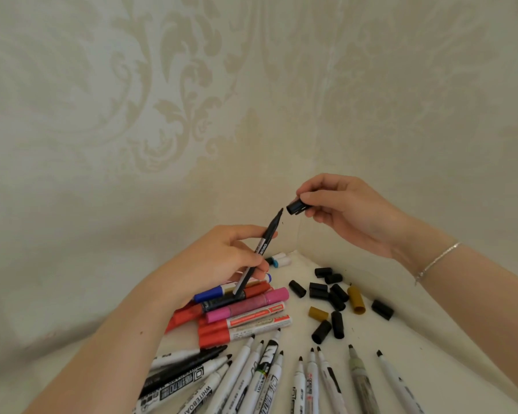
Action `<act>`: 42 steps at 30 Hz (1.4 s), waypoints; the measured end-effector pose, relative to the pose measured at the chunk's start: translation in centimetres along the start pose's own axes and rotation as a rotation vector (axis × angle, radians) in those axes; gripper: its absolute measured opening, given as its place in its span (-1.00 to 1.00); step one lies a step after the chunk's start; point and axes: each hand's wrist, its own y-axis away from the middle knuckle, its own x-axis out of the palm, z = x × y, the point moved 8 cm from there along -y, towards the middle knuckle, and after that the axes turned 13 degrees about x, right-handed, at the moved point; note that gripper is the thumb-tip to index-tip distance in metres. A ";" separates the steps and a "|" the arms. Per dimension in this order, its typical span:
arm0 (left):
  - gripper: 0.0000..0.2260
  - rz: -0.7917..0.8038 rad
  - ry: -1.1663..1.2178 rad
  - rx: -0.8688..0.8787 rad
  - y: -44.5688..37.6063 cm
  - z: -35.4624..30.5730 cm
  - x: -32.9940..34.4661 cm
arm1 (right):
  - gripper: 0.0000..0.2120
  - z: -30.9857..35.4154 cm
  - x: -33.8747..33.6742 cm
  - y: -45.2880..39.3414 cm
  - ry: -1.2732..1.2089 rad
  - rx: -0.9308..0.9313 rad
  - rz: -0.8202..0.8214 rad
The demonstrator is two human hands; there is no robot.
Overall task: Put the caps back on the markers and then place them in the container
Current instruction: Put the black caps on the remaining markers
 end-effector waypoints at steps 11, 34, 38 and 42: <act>-0.68 0.032 -0.046 0.009 -0.1 0.2 0.1 | -0.82 0.0 1.5 0.1 0.110 -0.002 -0.020; -0.73 -0.337 -0.165 0.303 -0.8 -0.9 -1.2 | -0.84 -0.8 3.8 -0.1 0.035 -0.098 -0.185; -0.78 -0.311 -0.267 0.297 -1.0 -0.6 -1.1 | -0.82 -1.8 3.9 -0.5 0.054 -0.026 -0.198; -0.80 -0.242 -0.319 0.254 -1.4 0.1 -1.2 | -0.73 -2.3 4.1 -1.0 0.001 0.084 -0.126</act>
